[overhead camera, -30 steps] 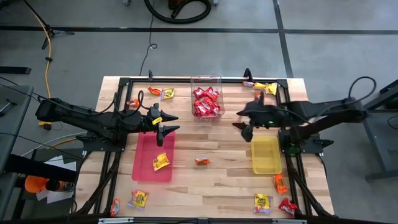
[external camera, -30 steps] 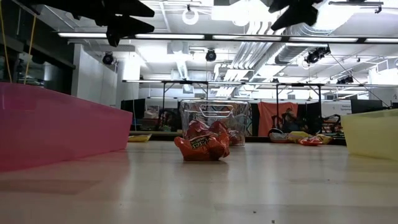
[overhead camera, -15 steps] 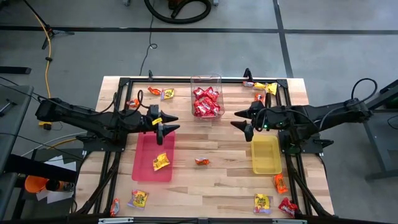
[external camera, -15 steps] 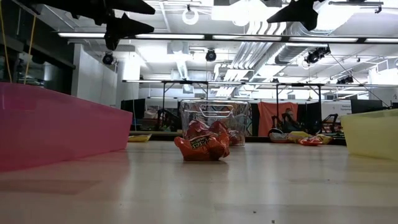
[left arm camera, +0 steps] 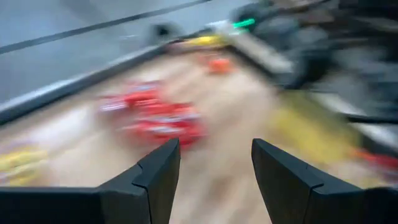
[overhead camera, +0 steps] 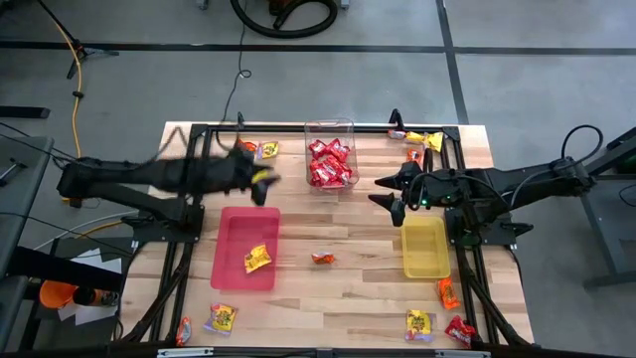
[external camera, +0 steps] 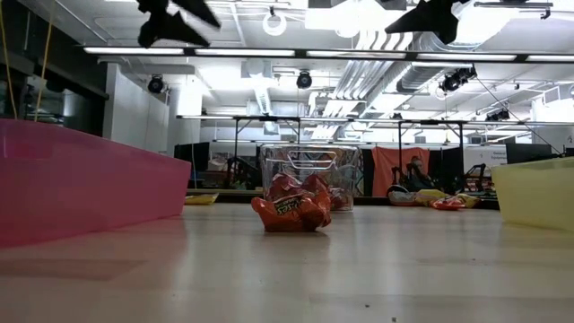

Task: Sort candy
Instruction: Put the yellow candy into the pink bin

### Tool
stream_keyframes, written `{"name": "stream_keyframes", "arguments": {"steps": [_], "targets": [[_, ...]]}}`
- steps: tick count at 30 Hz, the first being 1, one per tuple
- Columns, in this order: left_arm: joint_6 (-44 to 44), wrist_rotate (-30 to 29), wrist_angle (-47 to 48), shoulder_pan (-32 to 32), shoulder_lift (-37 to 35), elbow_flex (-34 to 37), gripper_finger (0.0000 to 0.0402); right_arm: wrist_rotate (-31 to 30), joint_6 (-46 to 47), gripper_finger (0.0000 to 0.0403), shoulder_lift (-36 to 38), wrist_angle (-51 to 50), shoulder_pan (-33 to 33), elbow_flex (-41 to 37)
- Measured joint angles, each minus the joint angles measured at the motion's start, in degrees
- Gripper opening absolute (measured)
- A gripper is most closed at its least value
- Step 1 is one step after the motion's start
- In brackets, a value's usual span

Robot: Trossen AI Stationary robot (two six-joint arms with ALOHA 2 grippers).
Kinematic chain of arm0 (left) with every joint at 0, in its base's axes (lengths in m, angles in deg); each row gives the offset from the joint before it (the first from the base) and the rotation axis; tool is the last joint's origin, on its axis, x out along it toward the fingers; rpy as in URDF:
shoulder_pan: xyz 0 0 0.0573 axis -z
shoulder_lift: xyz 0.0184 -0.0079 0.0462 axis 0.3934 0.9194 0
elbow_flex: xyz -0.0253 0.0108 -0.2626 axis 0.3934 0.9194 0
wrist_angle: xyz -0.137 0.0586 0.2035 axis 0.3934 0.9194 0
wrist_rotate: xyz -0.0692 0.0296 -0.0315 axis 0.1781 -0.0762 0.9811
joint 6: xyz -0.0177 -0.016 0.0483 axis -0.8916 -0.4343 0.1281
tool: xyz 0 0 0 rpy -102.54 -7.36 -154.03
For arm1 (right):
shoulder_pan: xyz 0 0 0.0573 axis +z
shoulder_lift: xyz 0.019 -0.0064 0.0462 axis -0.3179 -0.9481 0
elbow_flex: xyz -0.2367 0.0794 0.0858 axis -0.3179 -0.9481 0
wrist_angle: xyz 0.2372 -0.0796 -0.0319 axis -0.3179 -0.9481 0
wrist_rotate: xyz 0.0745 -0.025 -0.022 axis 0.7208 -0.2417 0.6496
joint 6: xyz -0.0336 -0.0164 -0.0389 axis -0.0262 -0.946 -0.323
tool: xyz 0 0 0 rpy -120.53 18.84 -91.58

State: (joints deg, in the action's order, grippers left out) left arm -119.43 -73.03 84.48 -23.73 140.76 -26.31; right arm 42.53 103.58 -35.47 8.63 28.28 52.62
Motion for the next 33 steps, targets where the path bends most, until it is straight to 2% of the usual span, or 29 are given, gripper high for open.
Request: {"name": "stream_keyframes", "arguments": {"steps": [2,4,8,12,16,19,24,29,33], "targets": [[1.2,0.4,10.5,-7.0,3.6,-6.3,0.0186,-0.8,0.0,0.0249,0.0,0.0,0.0,0.0],[6.0,2.3,15.9,-14.8,8.1,-10.9,0.0186,-1.6,0.0,0.0249,0.0,0.0,0.0,0.0],[14.2,10.6,18.7,-29.2,19.1,-15.4,0.0186,-1.7,0.9,0.0249,0.0,0.0,0.0,0.0],[16.7,18.2,22.3,-37.3,31.1,-16.1,0.0186,-1.7,3.9,0.0249,0.0,0.0,0.0,0.0],[19.6,23.2,22.7,-39.8,40.3,-16.1,0.0186,-1.7,5.2,0.0249,0.0,0.0,0.0,0.0],[22.5,23.8,20.2,-39.5,44.6,-16.1,0.0186,-1.7,6.0,0.0249,0.0,0.0,0.0,0.0],[24.8,20.6,17.2,-39.0,48.8,-16.2,0.0185,-1.9,6.3,0.0249,0.0,0.0,0.0,0.0],[25.9,13.4,15.1,-39.0,51.0,-16.2,0.0185,-3.5,6.4,0.0249,-0.4,0.2,0.0,0.0],[26.6,14.2,13.6,-39.1,51.5,-16.2,0.0182,-3.8,6.4,0.0249,-1.6,0.4,0.0,0.1]]}}
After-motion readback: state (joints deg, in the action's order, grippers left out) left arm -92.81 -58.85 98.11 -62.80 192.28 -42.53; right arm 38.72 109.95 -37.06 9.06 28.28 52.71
